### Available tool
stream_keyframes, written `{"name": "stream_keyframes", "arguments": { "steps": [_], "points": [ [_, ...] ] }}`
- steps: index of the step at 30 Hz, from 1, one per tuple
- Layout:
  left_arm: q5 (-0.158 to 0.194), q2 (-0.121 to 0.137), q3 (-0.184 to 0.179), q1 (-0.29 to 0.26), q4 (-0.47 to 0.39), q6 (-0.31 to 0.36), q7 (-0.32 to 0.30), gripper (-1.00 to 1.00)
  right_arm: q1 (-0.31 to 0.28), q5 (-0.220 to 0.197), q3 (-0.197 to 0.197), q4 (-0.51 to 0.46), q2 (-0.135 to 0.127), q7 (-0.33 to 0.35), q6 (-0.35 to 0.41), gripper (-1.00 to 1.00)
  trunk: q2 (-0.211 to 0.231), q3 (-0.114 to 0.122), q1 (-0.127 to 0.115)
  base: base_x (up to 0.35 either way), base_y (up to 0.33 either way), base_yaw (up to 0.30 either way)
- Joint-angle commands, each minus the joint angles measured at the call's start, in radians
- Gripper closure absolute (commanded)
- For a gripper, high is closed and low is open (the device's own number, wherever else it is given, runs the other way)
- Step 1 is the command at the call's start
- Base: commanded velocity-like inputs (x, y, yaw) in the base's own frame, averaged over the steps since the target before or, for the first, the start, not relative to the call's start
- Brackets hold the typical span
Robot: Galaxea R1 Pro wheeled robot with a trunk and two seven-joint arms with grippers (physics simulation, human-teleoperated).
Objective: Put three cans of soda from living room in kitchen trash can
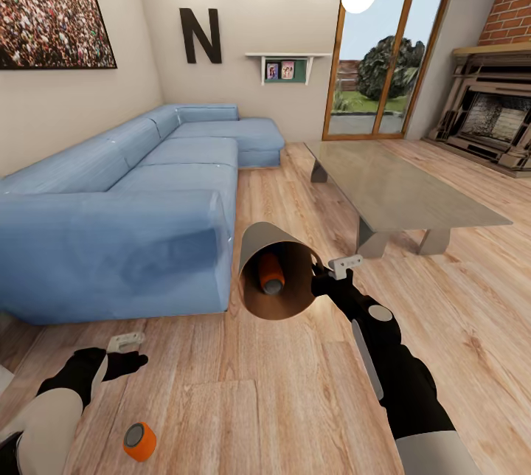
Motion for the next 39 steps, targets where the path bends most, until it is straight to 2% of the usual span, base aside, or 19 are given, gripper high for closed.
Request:
{"name": "stream_keyframes", "arguments": {
  "steps": [1,5,13,19,39],
  "points": [
    [-0.001,0.000,0.000,0.001,0.000,-0.002,0.000,-1.00,0.000,-0.010,0.000,-0.002,0.000,0.006,0.001,1.00,0.000,0.000,0.000,0.000,0.000,0.000],
    [0.000,0.000,0.000,0.002,0.002,-0.005,0.025,-1.00,0.000,-0.010,0.000,-0.002,0.000,0.006,0.001,1.00,0.000,0.000,0.000,0.000,0.000,0.000],
    [-0.001,-0.004,-0.001,0.003,0.003,-0.006,0.053,-1.00,0.000,-0.011,0.000,-0.003,0.000,0.006,0.002,1.00,0.056,0.025,-0.031,0.000,0.000,0.000],
    [0.000,-0.005,-0.001,0.003,0.003,-0.007,0.056,-1.00,0.000,-0.010,0.000,-0.003,0.000,0.006,0.002,1.00,0.056,0.025,-0.031,0.000,0.000,0.000],
    [-0.002,-0.005,0.000,0.003,0.004,-0.006,0.058,-1.00,0.000,-0.010,0.000,-0.003,0.000,0.006,0.001,1.00,-0.084,-0.037,0.046,0.000,0.000,0.000]
  ]
}}
